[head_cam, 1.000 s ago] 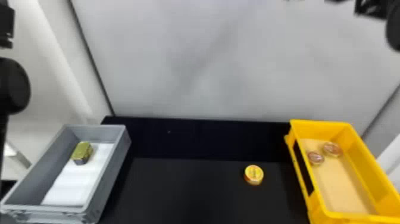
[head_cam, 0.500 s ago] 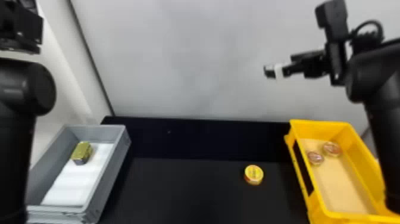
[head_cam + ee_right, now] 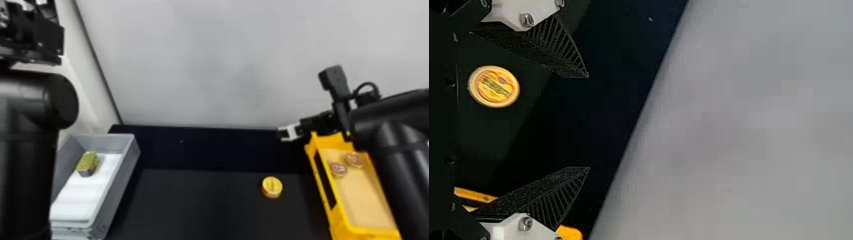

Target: Pick up the round yellow can and place it in the yellow rectangular box

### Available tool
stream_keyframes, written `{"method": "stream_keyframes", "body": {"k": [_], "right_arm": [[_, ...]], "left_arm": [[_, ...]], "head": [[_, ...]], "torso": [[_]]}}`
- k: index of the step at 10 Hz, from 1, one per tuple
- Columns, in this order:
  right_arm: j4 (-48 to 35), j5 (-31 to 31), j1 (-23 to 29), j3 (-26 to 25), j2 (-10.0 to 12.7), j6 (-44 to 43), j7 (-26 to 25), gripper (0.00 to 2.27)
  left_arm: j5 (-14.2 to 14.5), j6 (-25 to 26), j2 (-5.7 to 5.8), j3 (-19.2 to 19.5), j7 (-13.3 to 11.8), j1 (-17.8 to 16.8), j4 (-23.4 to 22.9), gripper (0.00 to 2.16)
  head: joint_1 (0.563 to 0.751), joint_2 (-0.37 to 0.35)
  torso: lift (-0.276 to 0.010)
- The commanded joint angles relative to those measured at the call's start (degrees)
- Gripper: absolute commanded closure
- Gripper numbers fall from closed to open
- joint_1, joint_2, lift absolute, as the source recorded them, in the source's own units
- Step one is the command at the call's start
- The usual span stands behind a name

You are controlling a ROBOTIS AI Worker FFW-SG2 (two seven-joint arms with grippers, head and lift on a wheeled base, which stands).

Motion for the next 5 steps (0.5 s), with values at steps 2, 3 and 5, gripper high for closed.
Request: {"method": "stream_keyframes", "body": {"k": [2,3,5], "right_arm": [[5.66,2.67,2.25,1.52,1.19,-2.29,3.33,0.14],[6.45,4.87,2.96,1.6,1.81,-3.0,4.82,0.14],[7.51,8.12,4.28,1.87,2.34,-4.32,6.58,0.14]], "left_arm": [[-0.44,1.13,-0.03,0.62,-1.28,0.45,-0.02,0.14],[-0.44,1.66,1.2,0.44,-1.28,0.45,-0.28,0.14],[-0.53,2.1,2.08,0.27,-1.37,0.71,-0.37,0.14]], "head": [[0.663,0.054],[0.663,0.054],[0.663,0.054]], "torso": [[-0.01],[-0.01],[-0.01]]}}
